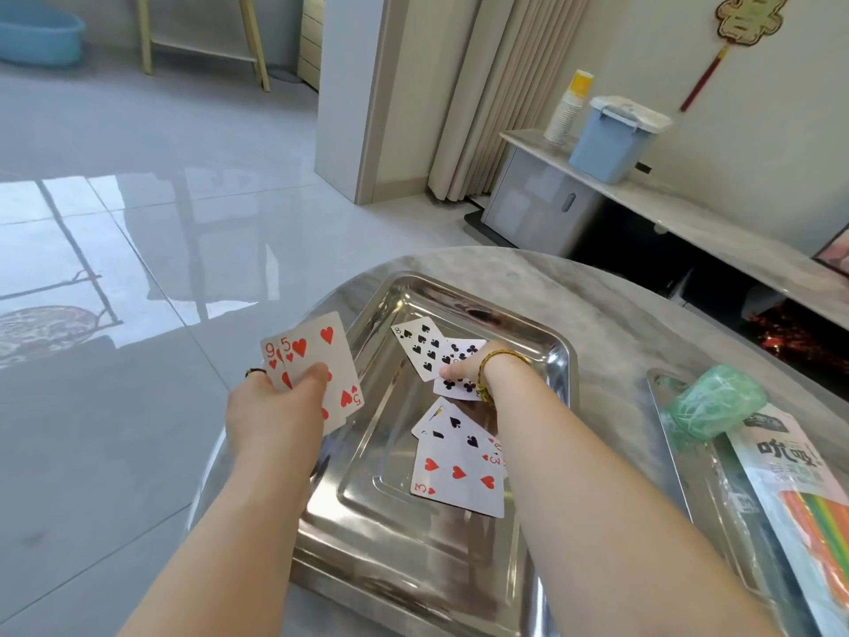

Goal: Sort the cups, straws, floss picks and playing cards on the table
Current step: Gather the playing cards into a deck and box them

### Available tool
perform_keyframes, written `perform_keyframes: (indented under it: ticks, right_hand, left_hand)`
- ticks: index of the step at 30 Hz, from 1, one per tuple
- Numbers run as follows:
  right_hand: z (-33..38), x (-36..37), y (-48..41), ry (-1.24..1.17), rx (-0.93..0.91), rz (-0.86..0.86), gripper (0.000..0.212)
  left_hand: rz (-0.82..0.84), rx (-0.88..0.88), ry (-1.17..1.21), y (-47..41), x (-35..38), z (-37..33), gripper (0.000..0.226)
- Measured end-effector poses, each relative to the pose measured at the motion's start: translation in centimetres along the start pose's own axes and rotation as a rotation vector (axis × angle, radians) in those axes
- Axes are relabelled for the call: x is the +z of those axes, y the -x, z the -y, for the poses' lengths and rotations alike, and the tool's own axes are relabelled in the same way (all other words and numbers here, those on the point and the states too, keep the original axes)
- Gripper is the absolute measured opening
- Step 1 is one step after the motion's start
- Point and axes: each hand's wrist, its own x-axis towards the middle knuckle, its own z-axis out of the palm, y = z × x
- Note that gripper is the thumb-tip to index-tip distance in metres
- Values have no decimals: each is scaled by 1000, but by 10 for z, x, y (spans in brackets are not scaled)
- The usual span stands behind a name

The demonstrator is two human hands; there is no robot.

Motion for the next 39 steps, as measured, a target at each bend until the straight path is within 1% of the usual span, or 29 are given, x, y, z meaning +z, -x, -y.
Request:
perform_keyframes:
  ticks: [4, 9, 11, 13, 14, 15, 17, 19, 21, 23, 25, 27, 30, 32, 33, 34, 36, 39]
  right_hand:
    - [-10, -8, 13, -5, -72, -16, 46]
    - [-22, -23, 17, -204, -110, 24, 41]
    - [-30, -24, 20, -374, -173, 40, 33]
    - [-37, -21, 28, -619, -253, 121, 21]
    - [-39, -18, 32, -692, -310, 180, 15]
    - [-40, -14, 39, -694, -362, 232, 9]
    - [-40, -6, 53, -589, -444, 298, 8]
    - [-38, 2, 69, -431, -512, 316, 9]
    - [-34, 7, 85, -330, -555, 305, 14]
    - [-28, 12, 95, -269, -601, 246, 16]
    - [-23, 17, 103, -231, -652, 150, 12]
    - [-21, 23, 107, -195, -686, 75, 11]
    - [-28, 28, 102, -235, -733, 11, 33]
    - [-39, 25, 93, -271, -686, -60, 42]
    - [-47, 23, 87, -220, -626, -96, 47]
    - [-55, 23, 80, -123, -548, -110, 54]
    - [-66, 28, 73, 82, -405, -66, 66]
    - [-67, 37, 73, 241, -362, -46, 74]
  left_hand:
    - [23, -2, -22, -3, -3, 2, 13]
    - [60, -33, -11, -4, -3, 3, 13]
    - [89, -55, -28, -2, 1, 4, 7]
    - [127, -71, -56, 3, 7, 5, 8]
    - [158, -74, -71, 6, 10, 7, 6]
    - [190, -84, -78, 9, 12, 7, 5]
    - [275, -144, 18, 14, 14, 7, 12]
    - [387, -186, 164, 16, 13, 5, 27]
    - [475, -157, 166, 16, 10, 4, 36]
    - [466, -104, 124, 18, 10, 4, 24]
    - [422, -87, 121, 21, 12, 7, 9]
    - [424, -104, 114, 23, 15, 8, 7]
    - [439, -98, 117, 23, 13, 5, 8]
    - [397, -90, 163, 18, 9, 2, 8]
    - [378, -85, 178, 16, 7, 1, 9]
    - [365, -79, 182, 14, 5, 1, 10]
    - [358, -69, 166, 13, 5, 2, 10]
    - [353, -58, 137, 13, 6, 4, 9]
